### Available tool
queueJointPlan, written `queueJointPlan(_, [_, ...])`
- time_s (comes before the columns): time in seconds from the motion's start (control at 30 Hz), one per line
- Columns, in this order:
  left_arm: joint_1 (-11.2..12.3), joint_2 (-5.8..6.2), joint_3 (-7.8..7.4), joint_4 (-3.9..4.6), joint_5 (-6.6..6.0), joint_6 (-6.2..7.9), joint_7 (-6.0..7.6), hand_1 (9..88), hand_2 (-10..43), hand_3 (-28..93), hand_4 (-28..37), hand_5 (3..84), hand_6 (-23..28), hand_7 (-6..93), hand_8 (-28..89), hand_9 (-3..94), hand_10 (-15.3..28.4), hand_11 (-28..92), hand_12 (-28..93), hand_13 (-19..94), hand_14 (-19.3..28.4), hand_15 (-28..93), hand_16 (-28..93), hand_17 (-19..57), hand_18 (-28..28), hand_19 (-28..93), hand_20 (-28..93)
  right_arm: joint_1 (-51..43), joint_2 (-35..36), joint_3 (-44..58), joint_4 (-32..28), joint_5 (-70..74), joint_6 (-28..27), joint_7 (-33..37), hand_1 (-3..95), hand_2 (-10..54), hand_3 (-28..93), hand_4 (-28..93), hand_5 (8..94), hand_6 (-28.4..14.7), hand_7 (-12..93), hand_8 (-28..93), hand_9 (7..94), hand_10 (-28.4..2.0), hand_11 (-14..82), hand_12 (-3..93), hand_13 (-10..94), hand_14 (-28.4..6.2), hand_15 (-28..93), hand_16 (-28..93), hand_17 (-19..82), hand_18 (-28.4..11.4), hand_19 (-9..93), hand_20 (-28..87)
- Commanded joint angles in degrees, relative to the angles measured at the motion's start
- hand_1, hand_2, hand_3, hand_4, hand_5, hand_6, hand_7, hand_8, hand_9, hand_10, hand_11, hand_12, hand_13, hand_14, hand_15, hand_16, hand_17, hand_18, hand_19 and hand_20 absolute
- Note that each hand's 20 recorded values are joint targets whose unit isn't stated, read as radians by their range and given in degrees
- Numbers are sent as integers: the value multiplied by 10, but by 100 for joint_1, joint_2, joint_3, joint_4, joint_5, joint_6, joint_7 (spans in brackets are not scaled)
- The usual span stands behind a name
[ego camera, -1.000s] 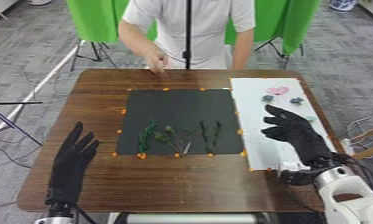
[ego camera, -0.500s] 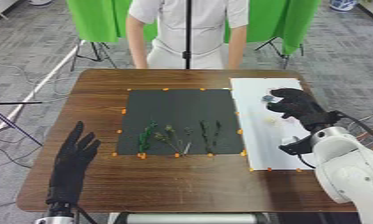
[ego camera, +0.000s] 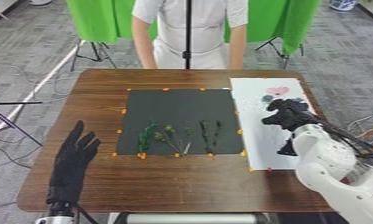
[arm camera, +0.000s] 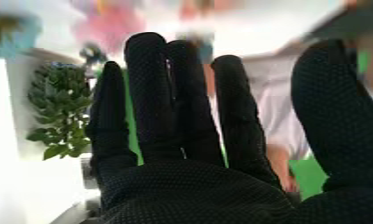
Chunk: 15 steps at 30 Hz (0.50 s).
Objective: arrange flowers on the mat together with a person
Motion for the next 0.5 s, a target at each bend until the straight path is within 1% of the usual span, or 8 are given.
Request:
queueJointPlan(0.03, [-33, 42, 28, -27, -21, 38, 36, 196, 39, 771, -283, 222, -21, 109, -93, 262, 118, 71, 134, 201, 170, 149, 14, -125, 225, 393, 48, 706, 55, -777, 436, -368, -66, 423, 316, -32, 710, -225, 463, 33, 227, -138, 510, -139, 340, 183, 493, -139, 662, 129, 136, -250, 635, 375])
queueJointPlan(0.1, [-40, 34, 9, -28, 4, -14, 34, 197, 39, 770, -283, 222, -21, 109, -93, 262, 119, 71, 134, 201, 170, 149, 14, -125, 225, 393, 48, 765, 59, -864, 473, -356, -81, 493, 321, -31, 709, -226, 466, 33, 232, -140, 514, -136, 340, 182, 500, -134, 658, 127, 140, -249, 636, 374])
queueJointPlan(0.23, [-45, 40, 1, -38, -1, -22, 16, 197, 39, 770, -283, 222, -20, 109, -93, 262, 119, 73, 134, 201, 170, 148, 13, -125, 225, 393, 48, 905, 52, -1108, 630, -394, -24, 492, 337, -36, 705, -226, 485, 38, 244, -145, 529, -131, 344, 182, 514, -129, 652, 127, 147, -246, 638, 371])
queueJointPlan(0.3, [-46, 26, -9, -35, 24, -65, -13, 197, 39, 770, -283, 222, -20, 109, -93, 262, 119, 72, 133, 201, 170, 149, 14, -125, 226, 394, 48, 896, 71, -1201, 655, -479, 81, 496, 363, -44, 705, -230, 513, 44, 249, -151, 557, -125, 349, 180, 538, -119, 643, 128, 155, -243, 638, 368])
queueJointPlan(0.33, [-35, 19, -11, -40, 22, -59, 0, 196, 39, 770, -283, 222, -20, 109, -93, 262, 118, 72, 133, 201, 171, 149, 14, -125, 225, 394, 48, 920, 88, -1317, 694, -630, 254, 485, 380, -46, 700, -232, 537, 47, 254, -155, 580, -124, 350, 177, 554, -111, 637, 132, 161, -240, 639, 367])
queueJointPlan(0.4, [-5, 22, -17, -65, 9, -34, 9, 197, 40, 768, -283, 222, -20, 110, -93, 262, 119, 73, 133, 200, 170, 148, 13, -125, 226, 394, 48, 974, 113, -1533, 764, -870, 540, 463, 454, -67, 650, -250, 598, 46, 284, -77, 661, -107, 342, 193, 607, -90, 614, 154, 184, -227, 646, 367])
queueJointPlan(0.47, [-4, 21, -38, -81, 35, -63, -10, 196, 40, 769, -283, 222, -20, 109, -93, 262, 119, 72, 133, 200, 171, 148, 14, -125, 226, 394, 48, 936, 130, -1607, 768, -942, 773, 460, 508, -83, 620, -254, 673, 54, 300, -58, 750, -82, 264, 272, 645, -71, 600, 176, 201, -217, 651, 371])
queueJointPlan(0.5, [-6, 28, -40, -88, 33, -57, -9, 197, 40, 769, -283, 223, -20, 109, -93, 263, 119, 73, 133, 200, 170, 147, 14, -125, 226, 394, 48, 895, 138, -1604, 775, -1009, 854, 426, 525, -87, 615, -257, 702, 58, 305, -48, 787, -71, 235, 301, 663, -61, 591, 193, 205, -214, 653, 374])
